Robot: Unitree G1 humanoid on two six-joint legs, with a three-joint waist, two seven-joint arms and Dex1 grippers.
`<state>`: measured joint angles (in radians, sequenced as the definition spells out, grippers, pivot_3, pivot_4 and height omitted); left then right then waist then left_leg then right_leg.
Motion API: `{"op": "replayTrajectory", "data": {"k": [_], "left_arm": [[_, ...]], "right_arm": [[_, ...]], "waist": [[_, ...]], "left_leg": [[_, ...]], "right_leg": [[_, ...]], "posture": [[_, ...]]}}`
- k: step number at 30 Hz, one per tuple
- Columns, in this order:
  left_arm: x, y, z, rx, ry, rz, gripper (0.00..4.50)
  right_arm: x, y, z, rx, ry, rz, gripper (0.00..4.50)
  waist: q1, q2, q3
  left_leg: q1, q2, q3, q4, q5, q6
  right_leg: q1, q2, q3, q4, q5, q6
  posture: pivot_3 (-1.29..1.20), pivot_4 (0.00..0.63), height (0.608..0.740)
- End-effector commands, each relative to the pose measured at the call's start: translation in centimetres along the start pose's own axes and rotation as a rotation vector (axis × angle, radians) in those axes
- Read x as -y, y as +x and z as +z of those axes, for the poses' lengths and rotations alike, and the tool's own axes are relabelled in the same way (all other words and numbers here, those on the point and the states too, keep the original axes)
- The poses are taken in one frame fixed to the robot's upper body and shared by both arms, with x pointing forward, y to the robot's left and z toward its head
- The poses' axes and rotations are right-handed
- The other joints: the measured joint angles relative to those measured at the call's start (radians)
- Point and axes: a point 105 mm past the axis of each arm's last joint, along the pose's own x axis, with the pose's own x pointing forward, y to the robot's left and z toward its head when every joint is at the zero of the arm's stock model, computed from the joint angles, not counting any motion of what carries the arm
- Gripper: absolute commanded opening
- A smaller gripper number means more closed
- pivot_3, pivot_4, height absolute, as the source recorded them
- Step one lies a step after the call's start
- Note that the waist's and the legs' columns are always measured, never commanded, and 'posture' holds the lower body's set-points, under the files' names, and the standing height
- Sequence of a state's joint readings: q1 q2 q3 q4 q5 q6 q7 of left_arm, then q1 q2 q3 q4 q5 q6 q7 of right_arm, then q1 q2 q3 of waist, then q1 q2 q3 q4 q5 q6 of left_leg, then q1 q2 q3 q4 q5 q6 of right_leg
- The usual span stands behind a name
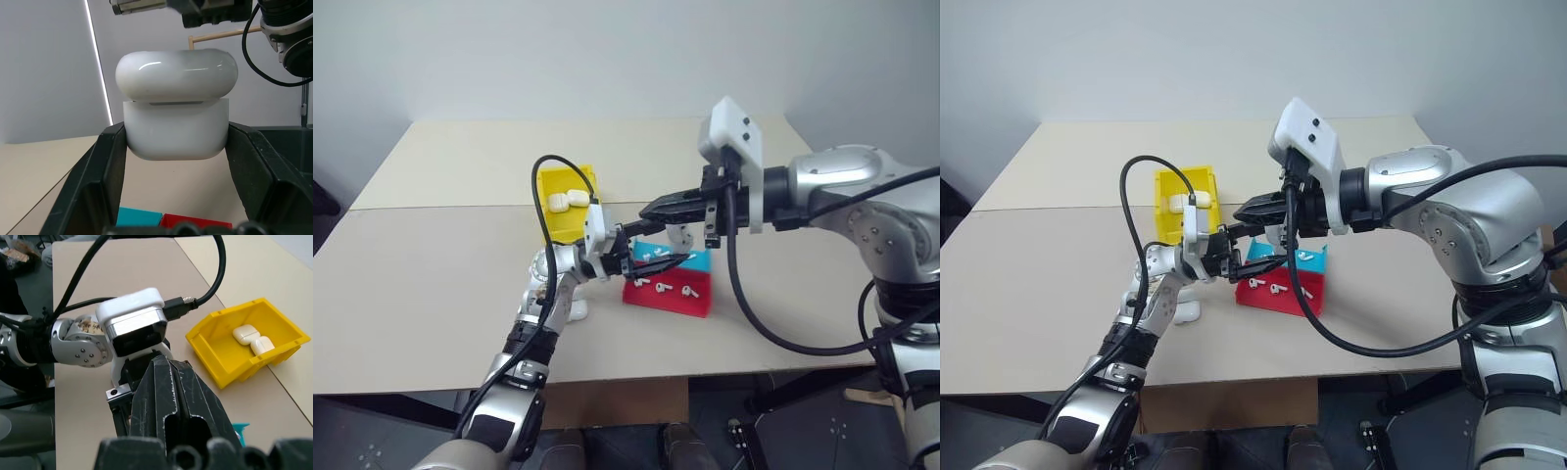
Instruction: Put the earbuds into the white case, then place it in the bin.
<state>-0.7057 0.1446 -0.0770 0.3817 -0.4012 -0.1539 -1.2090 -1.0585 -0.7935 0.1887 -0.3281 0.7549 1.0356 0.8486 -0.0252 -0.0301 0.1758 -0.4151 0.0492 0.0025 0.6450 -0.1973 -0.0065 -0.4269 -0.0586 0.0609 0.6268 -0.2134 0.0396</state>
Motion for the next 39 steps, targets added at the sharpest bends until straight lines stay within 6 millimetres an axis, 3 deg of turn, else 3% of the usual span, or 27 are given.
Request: {"op": "replayTrajectory", "data": {"k": [1, 15, 23, 28, 31, 34, 39], "left_arm": [[0.0, 0.0, 2.0, 0.066, 0.048, -0.004, 2.78], [-0.2, -1.9, 3.3, 0.090, 0.049, 0.043, 2.78], [-0.6, -2.7, 3.2, 0.074, 0.057, 0.092, 2.78], [-3.6, -3.8, 4.2, -0.187, 0.176, 0.285, 2.78], [-7.5, -4.1, 5.7, -0.309, 0.213, 0.502, 2.78], [-10.2, -5.2, 5.9, -0.492, 0.241, 0.642, 2.78], [-12.5, -6.6, 5.2, -0.624, 0.332, 0.884, 2.78]], "right_arm": [[0.0, -0.4, 0.5, -0.001, -0.071, -0.022, 0.06], [0.6, -1.8, -1.2, -0.069, -0.105, -0.054, 0.06], [2.3, -4.8, 2.4, 0.157, -0.036, -0.140, 0.06], [3.4, -7.5, 1.1, 0.180, 0.035, -0.306, 0.06], [3.4, -8.5, -0.3, 0.203, 0.101, -0.381, 0.06], [3.1, -8.7, -2.3, 0.210, 0.171, -0.451, 0.06], [2.7, -8.5, -4.5, 0.213, 0.257, -0.526, 0.06]], "waist": [[0.001, 0.000, 0.000], [0.007, 0.000, 0.000], [0.007, 0.000, 0.000], [0.010, 0.000, 0.000], [0.014, 0.000, 0.000], [0.013, 0.000, 0.000], [0.007, 0.000, 0.000]], "left_leg": [[0.000, 0.000, 0.000, 0.000, 0.000, 0.000], [0.001, 0.000, 0.000, 0.001, 0.000, 0.000], [0.001, 0.000, 0.000, 0.000, 0.000, 0.000], [0.001, 0.000, 0.000, 0.001, 0.000, 0.000], [0.001, 0.000, -0.001, 0.001, 0.000, 0.000], [0.000, 0.000, -0.001, 0.002, 0.000, 0.000], [0.001, -0.001, 0.000, 0.001, 0.000, 0.000]], "right_leg": [[0.000, 0.000, 0.000, 0.000, 0.000, 0.000], [0.000, 0.000, 0.000, 0.001, 0.000, 0.000], [0.000, 0.000, 0.000, 0.001, 0.000, 0.000], [0.000, 0.000, 0.000, 0.001, 0.001, -0.001], [0.001, 0.000, 0.000, 0.001, 0.000, 0.000], [0.002, 0.000, -0.001, 0.001, 0.000, 0.004], [0.002, 0.000, 0.001, 0.001, -0.003, 0.008]], "posture": [[0.00, 0.150, 0.740], [0.00, 0.150, 0.740], [0.00, 0.150, 0.740], [0.00, 0.150, 0.740], [0.00, 0.150, 0.740], [0.00, 0.150, 0.740], [0.00, 0.150, 0.740]]}}
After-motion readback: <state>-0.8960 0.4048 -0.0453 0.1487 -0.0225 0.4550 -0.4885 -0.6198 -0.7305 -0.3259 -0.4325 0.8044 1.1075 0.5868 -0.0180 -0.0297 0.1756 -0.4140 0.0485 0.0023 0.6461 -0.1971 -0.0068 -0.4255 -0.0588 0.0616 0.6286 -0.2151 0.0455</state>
